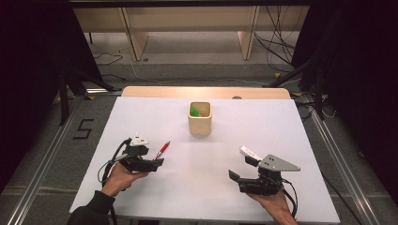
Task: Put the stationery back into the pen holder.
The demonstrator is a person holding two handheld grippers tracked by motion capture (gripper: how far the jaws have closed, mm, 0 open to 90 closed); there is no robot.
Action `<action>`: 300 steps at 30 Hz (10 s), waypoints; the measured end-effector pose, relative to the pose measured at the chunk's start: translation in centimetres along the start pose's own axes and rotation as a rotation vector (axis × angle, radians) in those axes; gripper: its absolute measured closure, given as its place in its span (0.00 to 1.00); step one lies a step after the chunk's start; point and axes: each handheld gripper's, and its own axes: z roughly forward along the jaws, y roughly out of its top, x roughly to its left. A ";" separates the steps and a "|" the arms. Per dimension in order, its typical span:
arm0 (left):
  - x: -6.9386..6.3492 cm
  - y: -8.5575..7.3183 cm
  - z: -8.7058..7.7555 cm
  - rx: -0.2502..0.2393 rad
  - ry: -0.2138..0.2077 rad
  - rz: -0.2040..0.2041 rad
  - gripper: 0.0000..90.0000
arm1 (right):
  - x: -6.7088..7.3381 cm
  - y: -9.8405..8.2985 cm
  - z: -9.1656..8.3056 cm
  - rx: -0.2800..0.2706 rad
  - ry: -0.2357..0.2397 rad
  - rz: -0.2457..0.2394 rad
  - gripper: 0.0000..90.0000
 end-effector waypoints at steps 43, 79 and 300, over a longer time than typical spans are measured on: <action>1.2 3.6 3.6 0.296 0.003 0.013 0.47 | 0.6 -1.1 -0.9 0.026 0.002 -0.007 0.20; 1.6 4.1 5.6 0.388 0.036 0.002 0.77 | 1.0 -1.1 -0.7 0.034 0.004 -0.036 0.21; -4.7 16.3 3.2 -0.317 -0.092 -0.014 0.34 | 1.5 -1.2 -0.5 0.030 0.039 -0.056 0.21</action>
